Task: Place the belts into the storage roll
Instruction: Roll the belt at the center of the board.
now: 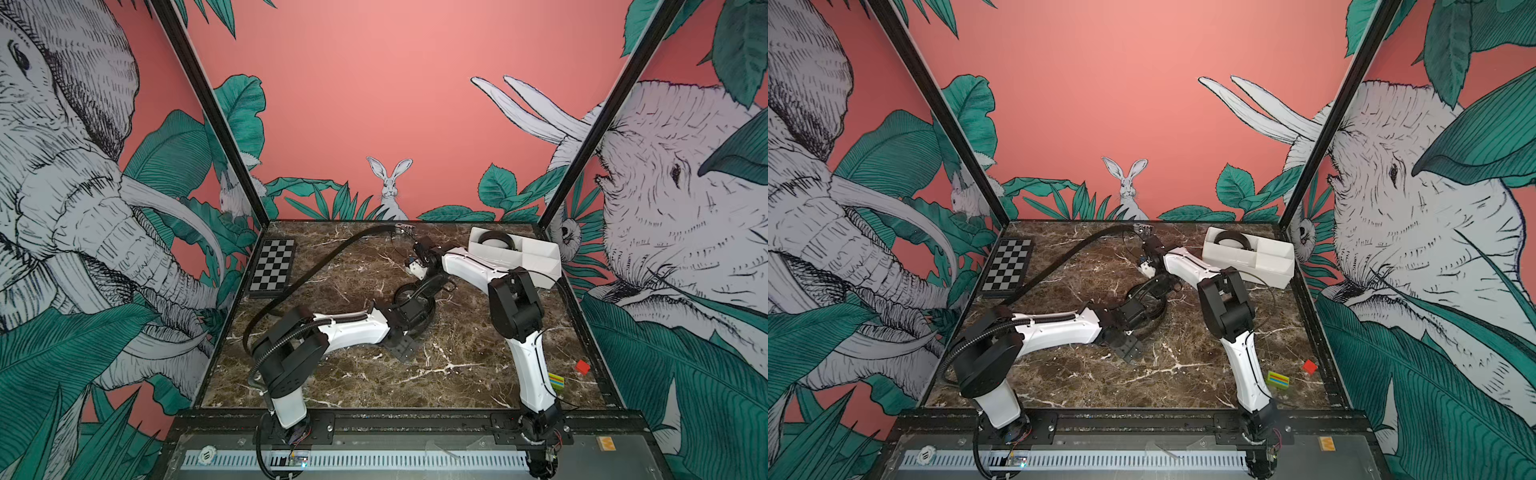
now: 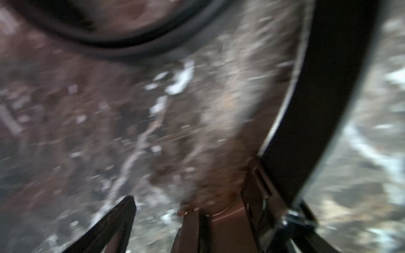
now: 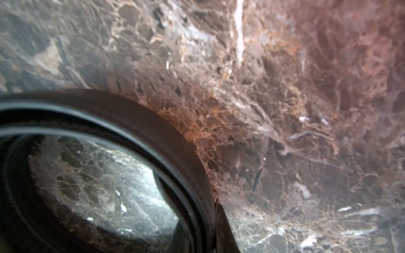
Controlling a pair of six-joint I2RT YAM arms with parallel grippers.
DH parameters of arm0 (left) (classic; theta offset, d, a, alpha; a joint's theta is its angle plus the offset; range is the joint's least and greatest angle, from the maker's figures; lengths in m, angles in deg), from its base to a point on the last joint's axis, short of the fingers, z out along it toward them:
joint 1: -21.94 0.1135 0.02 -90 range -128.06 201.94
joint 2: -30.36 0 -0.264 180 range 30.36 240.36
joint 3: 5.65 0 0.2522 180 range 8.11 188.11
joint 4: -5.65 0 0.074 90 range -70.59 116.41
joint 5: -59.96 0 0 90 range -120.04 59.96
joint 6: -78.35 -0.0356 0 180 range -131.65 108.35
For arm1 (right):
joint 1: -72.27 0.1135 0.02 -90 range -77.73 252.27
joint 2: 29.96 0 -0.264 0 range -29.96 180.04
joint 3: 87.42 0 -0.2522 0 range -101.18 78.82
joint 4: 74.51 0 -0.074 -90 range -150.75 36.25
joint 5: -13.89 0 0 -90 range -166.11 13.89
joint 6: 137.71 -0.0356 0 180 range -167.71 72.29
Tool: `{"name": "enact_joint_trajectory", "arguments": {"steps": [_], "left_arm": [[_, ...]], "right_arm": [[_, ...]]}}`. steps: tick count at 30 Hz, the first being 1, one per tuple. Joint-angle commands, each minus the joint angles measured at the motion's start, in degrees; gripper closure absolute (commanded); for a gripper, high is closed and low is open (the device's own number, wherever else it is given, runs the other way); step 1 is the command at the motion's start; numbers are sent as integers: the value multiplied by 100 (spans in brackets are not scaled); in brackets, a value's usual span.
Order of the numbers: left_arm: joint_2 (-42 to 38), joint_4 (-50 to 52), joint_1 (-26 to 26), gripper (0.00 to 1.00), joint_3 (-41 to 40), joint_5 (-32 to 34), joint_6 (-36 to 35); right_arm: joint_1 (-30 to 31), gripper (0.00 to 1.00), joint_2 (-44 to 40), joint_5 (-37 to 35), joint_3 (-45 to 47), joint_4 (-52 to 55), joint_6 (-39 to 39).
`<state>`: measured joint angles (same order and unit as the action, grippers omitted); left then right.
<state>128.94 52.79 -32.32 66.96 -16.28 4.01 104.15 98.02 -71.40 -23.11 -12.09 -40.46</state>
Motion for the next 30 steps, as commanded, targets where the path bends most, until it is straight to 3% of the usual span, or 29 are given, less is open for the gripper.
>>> {"name": "enact_joint_trajectory", "arguments": {"steps": [1,5,9,20,30], "left_arm": [[-293,98,479,3,-147,687,-50],[161,-131,897,3,57,825,-81],[388,-334,987,2,270,792,25],[-104,-72,987,1,194,562,335],[-1063,120,957,4,-438,-1231,1170]], "right_arm": [[31,100,-61,43,317,172,-17],[77,100,-111,61,532,43,-26],[151,100,-112,41,643,23,-88],[179,100,-73,-17,593,167,-498],[160,100,-28,91,507,310,-1035]]}}
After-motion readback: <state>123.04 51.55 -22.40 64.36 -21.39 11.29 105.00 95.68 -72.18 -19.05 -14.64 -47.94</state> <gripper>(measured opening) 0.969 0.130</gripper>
